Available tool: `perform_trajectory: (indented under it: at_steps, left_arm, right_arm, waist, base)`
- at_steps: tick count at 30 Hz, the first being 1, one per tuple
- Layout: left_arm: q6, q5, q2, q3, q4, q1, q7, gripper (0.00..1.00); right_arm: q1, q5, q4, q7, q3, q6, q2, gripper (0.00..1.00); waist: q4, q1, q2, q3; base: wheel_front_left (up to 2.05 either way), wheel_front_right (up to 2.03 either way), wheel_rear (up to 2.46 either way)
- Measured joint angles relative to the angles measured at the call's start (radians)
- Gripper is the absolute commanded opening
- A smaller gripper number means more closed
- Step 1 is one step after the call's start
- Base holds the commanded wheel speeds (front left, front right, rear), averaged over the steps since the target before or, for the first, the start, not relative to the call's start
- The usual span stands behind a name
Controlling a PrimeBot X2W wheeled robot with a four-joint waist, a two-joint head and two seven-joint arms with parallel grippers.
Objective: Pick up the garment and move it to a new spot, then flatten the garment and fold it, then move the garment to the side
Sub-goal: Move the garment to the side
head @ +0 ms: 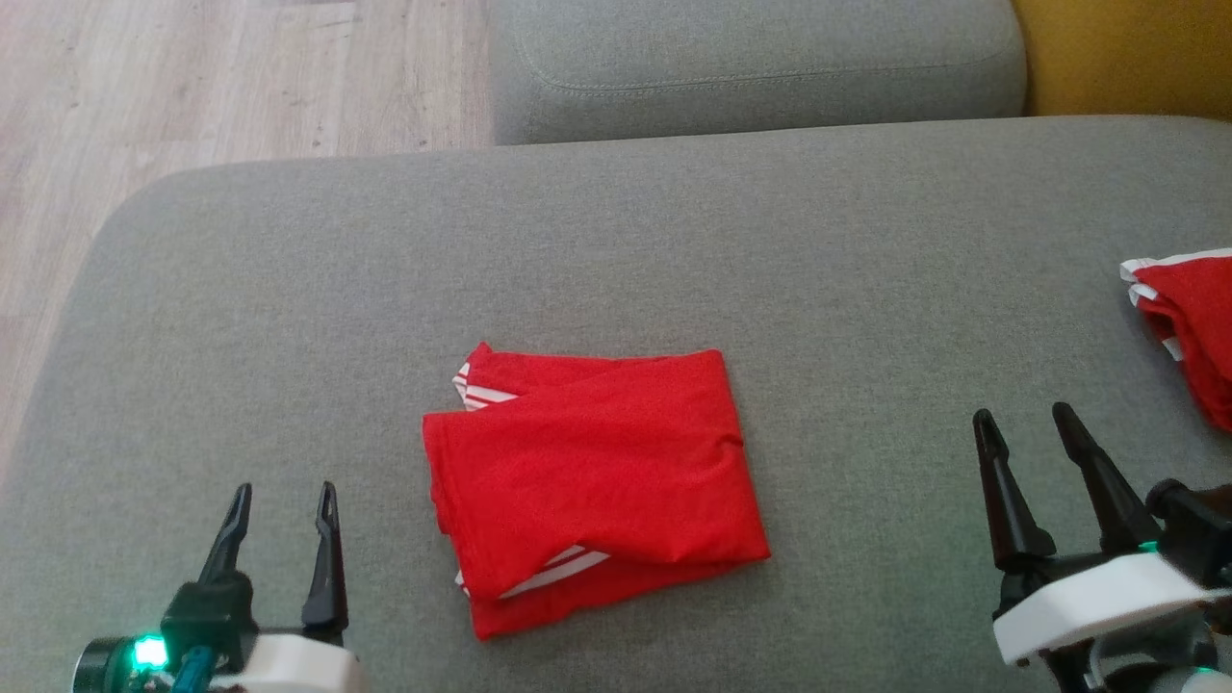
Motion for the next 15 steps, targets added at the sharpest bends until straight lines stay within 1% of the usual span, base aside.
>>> perform_trajectory:
  at_steps: [15]
  left_arm:
    - [0.015, -0.01, 0.006, 0.0, -0.014, 0.003, 0.008, 1.0]
  right_arm:
    - [0.0, 0.0, -0.009, 0.009, -0.001, 0.0, 0.004, 1.0]
  waist:
    - [-0.004, 0.0, 0.0, 0.014]
  base:
    - [0.0, 0.0, 0.0]
